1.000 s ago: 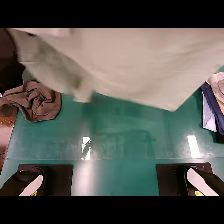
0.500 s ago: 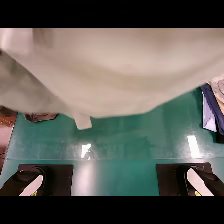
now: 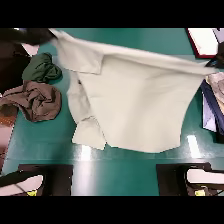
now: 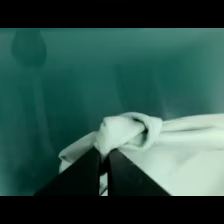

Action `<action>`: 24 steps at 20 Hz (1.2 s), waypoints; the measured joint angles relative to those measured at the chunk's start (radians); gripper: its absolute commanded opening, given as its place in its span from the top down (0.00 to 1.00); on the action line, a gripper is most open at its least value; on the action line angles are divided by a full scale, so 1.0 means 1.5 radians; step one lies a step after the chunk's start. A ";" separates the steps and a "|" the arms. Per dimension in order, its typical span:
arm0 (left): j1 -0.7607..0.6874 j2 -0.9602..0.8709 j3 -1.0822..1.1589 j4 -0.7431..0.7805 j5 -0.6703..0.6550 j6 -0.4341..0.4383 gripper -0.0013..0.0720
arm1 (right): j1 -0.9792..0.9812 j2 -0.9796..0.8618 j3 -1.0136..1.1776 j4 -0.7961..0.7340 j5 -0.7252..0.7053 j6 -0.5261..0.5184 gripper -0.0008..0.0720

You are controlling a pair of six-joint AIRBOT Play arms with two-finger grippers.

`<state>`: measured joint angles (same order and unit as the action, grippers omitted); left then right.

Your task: Fold the shirts.

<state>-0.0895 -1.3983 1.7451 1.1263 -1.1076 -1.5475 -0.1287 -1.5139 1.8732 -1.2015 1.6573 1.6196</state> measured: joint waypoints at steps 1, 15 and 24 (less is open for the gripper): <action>0.000 -0.040 -0.004 -0.007 0.013 0.006 0.94 | 0.002 -0.030 -0.005 -0.002 -0.022 -0.001 0.97; 0.051 -0.191 -0.089 -0.055 -0.090 0.084 0.15 | -0.035 -0.094 -0.061 0.049 -0.030 -0.072 0.56; 0.051 -0.184 -0.313 -0.141 -0.049 0.176 0.15 | -0.078 0.086 -0.342 0.071 -0.054 -0.113 0.56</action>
<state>-0.0135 -1.6737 1.2751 0.9150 -1.1805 -1.2839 -0.2462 -1.3853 1.3605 -1.0954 1.5764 1.4506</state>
